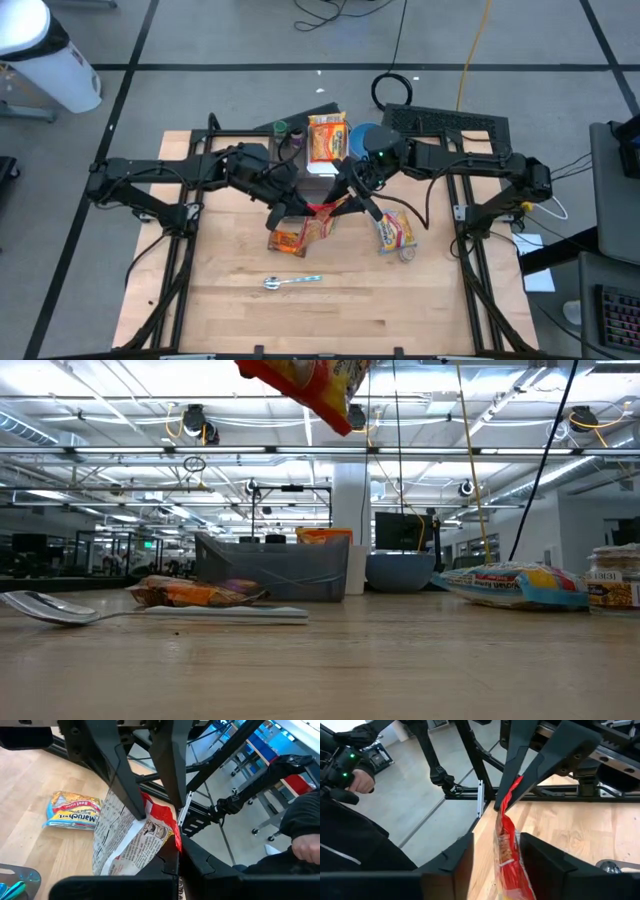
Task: Pick & Place Food Item
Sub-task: Put the red noodle pack into the white bin
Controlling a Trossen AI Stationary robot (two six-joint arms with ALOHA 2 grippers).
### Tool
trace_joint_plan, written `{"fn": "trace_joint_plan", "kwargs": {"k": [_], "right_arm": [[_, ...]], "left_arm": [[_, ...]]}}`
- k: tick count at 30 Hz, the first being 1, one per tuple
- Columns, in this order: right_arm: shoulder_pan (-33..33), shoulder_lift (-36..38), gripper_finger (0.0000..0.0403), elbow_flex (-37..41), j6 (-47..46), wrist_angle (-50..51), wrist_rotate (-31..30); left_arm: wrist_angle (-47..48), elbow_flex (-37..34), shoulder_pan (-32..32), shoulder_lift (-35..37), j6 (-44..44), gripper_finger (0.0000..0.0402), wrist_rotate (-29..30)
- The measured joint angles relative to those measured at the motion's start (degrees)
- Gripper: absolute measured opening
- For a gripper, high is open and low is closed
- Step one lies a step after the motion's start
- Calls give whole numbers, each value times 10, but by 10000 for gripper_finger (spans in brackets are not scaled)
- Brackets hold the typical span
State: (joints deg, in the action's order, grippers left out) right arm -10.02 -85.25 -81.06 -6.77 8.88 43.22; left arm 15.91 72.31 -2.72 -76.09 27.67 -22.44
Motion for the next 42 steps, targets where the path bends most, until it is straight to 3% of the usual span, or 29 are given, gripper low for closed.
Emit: {"fn": "trace_joint_plan", "kwargs": {"k": [11,21,27,31,36,39,42], "right_arm": [[0,0,7,0,23,2,-29],[0,0,1,0,18,5,-30],[-1,1,1,0,0,5,-42],[-6,4,0,1,-11,4,-44],[-37,4,0,0,-31,5,-42],[-60,3,0,-17,-29,24,-42],[-89,3,0,-48,-11,48,-42]], "left_arm": [[-28,0,0,0,-1,4,15],[-28,0,-7,1,-1,37,35],[-31,0,-30,1,1,85,42],[-31,0,-54,1,2,131,3],[1,39,-99,0,4,178,-110],[67,86,-119,5,-40,189,-117],[158,143,-135,21,-112,189,-84]]}}
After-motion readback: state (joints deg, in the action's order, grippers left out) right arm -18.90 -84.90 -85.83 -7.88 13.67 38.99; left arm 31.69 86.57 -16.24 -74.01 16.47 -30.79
